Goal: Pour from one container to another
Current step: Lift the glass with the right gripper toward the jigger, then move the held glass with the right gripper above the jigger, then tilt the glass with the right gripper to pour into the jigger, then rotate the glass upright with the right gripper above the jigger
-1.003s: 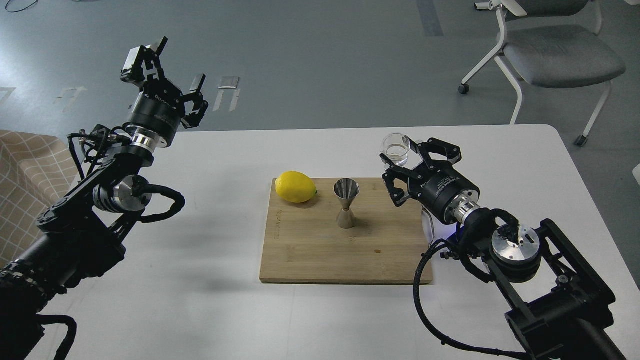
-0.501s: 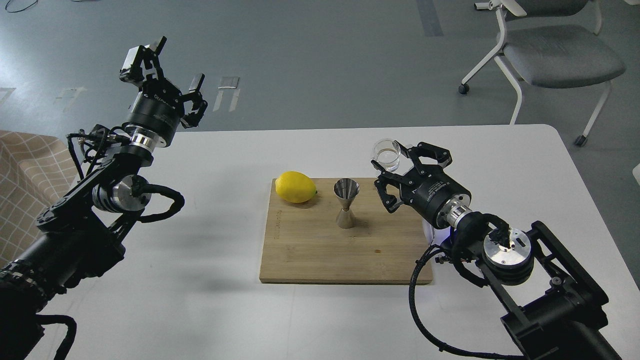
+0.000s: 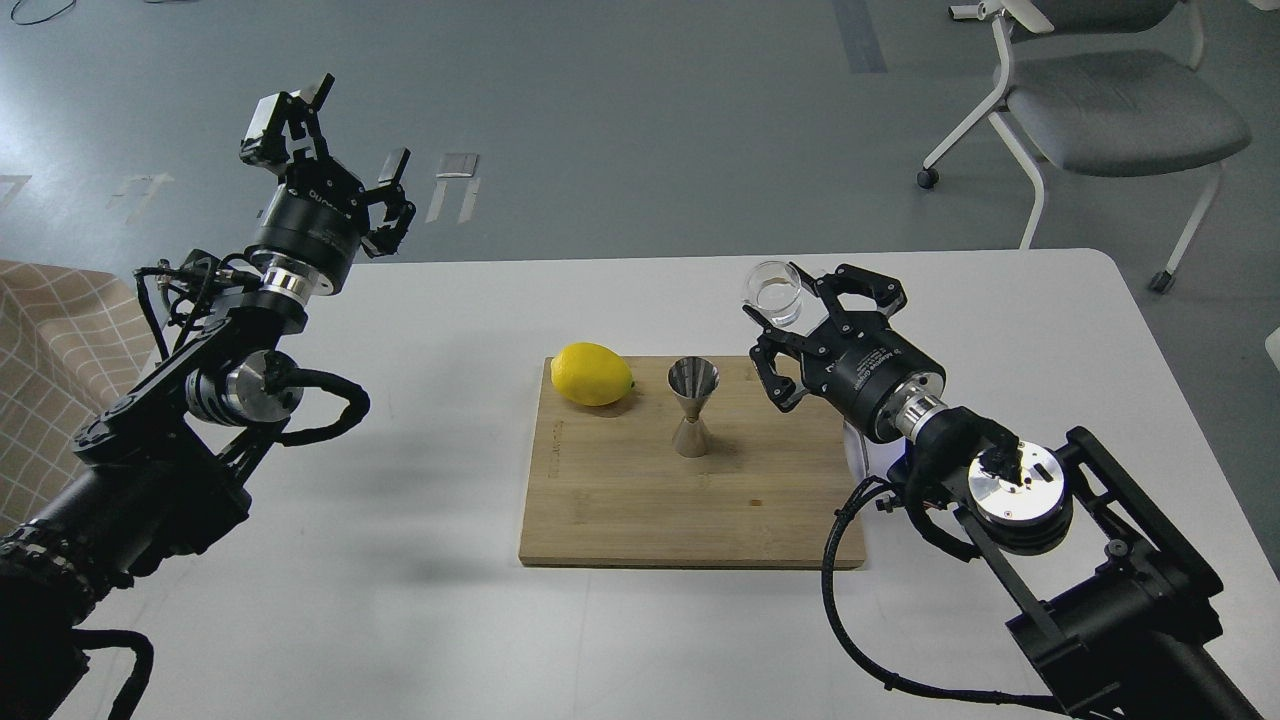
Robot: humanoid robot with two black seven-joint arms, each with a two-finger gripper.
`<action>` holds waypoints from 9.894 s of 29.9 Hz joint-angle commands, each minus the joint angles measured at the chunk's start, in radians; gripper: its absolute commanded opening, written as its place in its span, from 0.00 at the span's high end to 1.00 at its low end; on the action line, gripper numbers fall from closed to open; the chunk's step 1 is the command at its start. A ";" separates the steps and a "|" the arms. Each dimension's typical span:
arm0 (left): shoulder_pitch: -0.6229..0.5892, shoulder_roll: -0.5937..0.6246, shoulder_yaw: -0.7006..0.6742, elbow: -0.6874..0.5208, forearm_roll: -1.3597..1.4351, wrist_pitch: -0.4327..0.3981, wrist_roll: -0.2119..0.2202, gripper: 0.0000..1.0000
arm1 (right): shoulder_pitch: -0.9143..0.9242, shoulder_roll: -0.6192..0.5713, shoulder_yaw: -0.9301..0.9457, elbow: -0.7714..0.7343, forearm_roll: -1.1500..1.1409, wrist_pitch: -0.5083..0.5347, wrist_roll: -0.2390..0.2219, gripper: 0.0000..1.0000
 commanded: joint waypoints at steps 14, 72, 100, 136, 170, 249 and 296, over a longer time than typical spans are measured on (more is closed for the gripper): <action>0.000 -0.002 0.005 0.000 0.000 0.000 0.000 0.02 | -0.006 -0.033 -0.024 0.038 -0.022 -0.003 0.000 0.59; 0.000 -0.002 0.004 0.008 0.000 -0.003 0.000 0.02 | 0.033 -0.115 -0.146 0.077 -0.151 -0.003 -0.004 0.59; 0.000 -0.002 0.001 0.008 0.000 -0.005 0.000 0.02 | 0.068 -0.145 -0.201 0.078 -0.238 -0.005 -0.006 0.59; 0.000 -0.005 0.002 0.025 0.000 -0.008 0.000 0.02 | 0.097 -0.165 -0.239 0.080 -0.341 -0.003 -0.008 0.58; 0.000 -0.008 0.001 0.025 0.000 -0.008 0.000 0.02 | 0.111 -0.167 -0.273 0.078 -0.418 -0.003 -0.006 0.58; 0.000 -0.008 -0.002 0.026 0.000 -0.008 0.000 0.02 | 0.123 -0.158 -0.295 0.069 -0.481 -0.026 0.003 0.57; 0.000 -0.009 -0.001 0.026 0.000 -0.008 0.000 0.02 | 0.070 -0.099 -0.216 0.075 -0.385 -0.026 0.011 0.53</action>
